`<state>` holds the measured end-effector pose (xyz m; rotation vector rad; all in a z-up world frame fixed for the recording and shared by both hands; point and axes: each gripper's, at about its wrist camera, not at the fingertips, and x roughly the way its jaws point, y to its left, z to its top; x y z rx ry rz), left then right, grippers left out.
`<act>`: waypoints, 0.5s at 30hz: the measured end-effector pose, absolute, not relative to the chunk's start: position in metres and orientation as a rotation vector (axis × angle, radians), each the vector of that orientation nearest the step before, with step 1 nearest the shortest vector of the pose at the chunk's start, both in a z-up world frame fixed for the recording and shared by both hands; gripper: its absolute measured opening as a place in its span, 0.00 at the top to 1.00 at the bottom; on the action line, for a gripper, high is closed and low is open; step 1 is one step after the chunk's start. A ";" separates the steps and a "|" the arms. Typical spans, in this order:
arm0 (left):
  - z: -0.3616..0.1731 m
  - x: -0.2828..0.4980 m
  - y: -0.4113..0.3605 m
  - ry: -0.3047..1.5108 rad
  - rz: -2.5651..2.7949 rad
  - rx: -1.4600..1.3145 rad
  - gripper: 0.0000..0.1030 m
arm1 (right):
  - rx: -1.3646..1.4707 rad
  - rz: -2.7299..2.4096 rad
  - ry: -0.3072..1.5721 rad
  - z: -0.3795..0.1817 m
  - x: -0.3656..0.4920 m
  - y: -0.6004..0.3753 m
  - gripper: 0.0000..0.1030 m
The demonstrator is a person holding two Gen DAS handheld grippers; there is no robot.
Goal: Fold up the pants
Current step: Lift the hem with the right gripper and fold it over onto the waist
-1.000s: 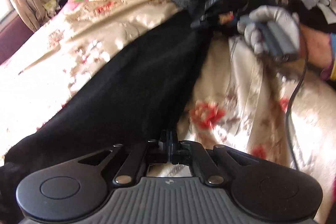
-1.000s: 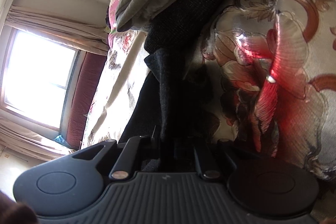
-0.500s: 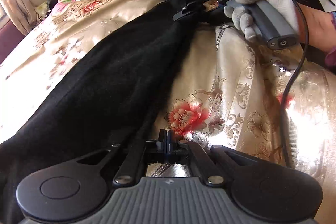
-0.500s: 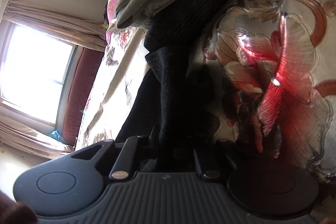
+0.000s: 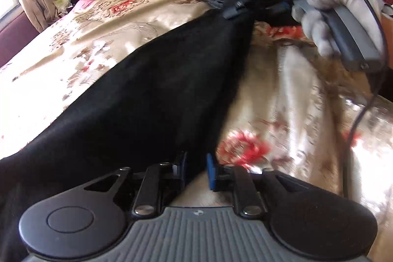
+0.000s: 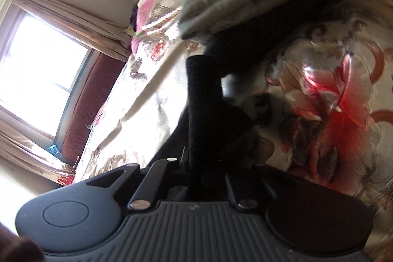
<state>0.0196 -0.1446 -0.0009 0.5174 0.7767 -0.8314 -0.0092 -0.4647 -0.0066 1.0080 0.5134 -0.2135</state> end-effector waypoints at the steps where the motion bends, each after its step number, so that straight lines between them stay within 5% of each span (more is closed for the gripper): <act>1: 0.000 0.020 -0.141 0.780 -0.826 0.492 0.68 | 0.963 -0.206 0.504 0.005 -0.007 -0.458 0.93; 9: 0.021 0.035 -0.068 0.783 -0.684 0.203 0.66 | 0.393 0.035 0.487 0.104 0.043 -0.321 0.93; 15: 0.020 0.030 0.033 0.782 -0.447 0.010 0.61 | 0.046 0.342 0.547 0.104 0.094 -0.153 0.93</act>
